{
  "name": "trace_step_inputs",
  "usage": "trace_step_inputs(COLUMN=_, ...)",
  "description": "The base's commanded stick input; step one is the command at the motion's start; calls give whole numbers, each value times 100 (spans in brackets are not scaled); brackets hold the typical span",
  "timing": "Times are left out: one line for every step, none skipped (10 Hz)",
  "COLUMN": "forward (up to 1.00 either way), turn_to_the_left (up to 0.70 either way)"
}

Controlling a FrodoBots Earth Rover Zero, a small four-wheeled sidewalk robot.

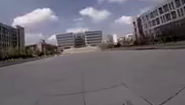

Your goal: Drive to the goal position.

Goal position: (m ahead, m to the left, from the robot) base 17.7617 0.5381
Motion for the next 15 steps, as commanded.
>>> trace_step_inputs(forward=70, turn_to_the_left=7)
trace_step_inputs(forward=70, turn_to_the_left=7)
trace_step_inputs(forward=70, turn_to_the_left=7)
trace_step_inputs(forward=70, turn_to_the_left=7)
trace_step_inputs(forward=70, turn_to_the_left=7)
trace_step_inputs(forward=70, turn_to_the_left=7)
trace_step_inputs(forward=70, turn_to_the_left=7)
trace_step_inputs(forward=70, turn_to_the_left=7)
trace_step_inputs(forward=70, turn_to_the_left=7)
trace_step_inputs(forward=70, turn_to_the_left=7)
trace_step_inputs(forward=70, turn_to_the_left=7)
trace_step_inputs(forward=70, turn_to_the_left=7)
trace_step_inputs(forward=70, turn_to_the_left=7)
trace_step_inputs(forward=70, turn_to_the_left=7)
trace_step_inputs(forward=70, turn_to_the_left=7)
